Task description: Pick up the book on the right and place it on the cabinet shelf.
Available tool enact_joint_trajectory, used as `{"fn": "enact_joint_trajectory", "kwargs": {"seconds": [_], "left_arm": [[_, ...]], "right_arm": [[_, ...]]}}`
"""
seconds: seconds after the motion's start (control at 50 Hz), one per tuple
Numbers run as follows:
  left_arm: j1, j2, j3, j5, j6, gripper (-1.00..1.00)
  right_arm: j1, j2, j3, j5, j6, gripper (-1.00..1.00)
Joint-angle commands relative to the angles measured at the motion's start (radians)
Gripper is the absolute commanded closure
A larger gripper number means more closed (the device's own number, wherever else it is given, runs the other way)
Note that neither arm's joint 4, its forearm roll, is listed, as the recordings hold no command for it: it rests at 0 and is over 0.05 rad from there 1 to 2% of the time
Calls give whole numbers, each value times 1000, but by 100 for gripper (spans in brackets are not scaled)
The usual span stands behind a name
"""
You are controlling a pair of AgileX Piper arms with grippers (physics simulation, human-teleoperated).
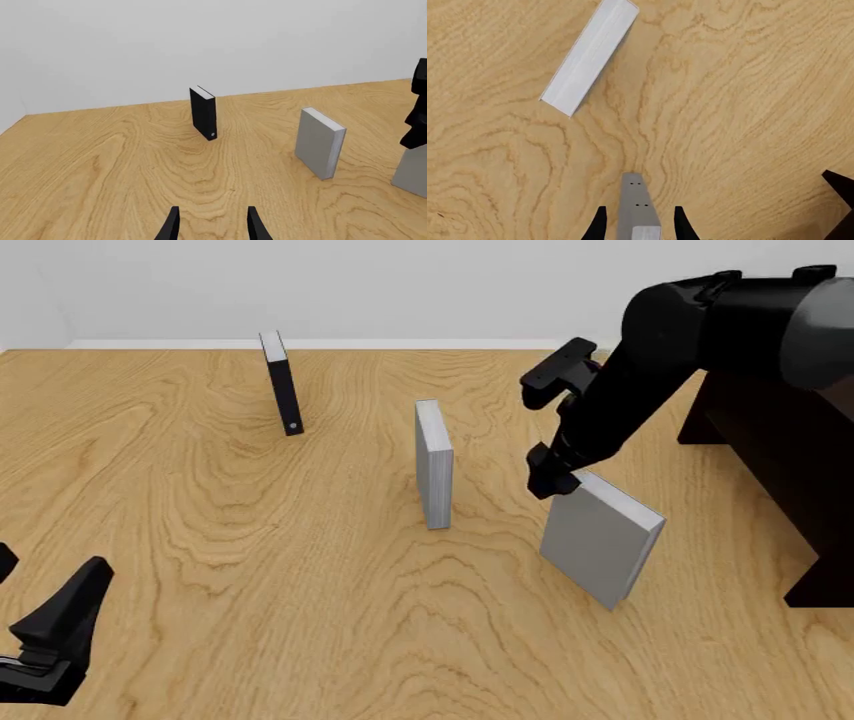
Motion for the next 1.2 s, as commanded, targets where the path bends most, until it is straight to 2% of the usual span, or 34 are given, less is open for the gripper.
{"fn": "enact_joint_trajectory", "kwargs": {"seconds": [0.02, 0.08, 0.12, 0.22, 0.24, 0.54, 0.8, 0.92, 1.2], "left_arm": [[-1, -1, 0, 0, -1, -100], [-5, 1, 1, 0, -4, -100], [-5, 2, 1, -1, -4, -100], [-3, -8, 0, 10, -5, -100], [-2, -10, 0, 12, -5, -100], [-6, -3, 1, 7, -7, -100], [-11, 1, 1, 2, -10, -100], [-12, 0, 1, 3, -12, -100], [-16, 6, 0, -6, -14, -100]], "right_arm": [[-4, -4, 22, -13, -1, -100], [-24, 5, 51, -19, -37, -100], [-9, 2, 40, -25, 0, -100], [-25, 9, 55, -29, -20, -100], [-19, 8, 60, -26, -13, 100], [-34, 3, 51, -18, -29, 100], [-32, -22, -19, 24, -32, 100], [-47, -39, -83, 59, -45, 100], [-65, -80, -122, 73, -88, 100]]}}
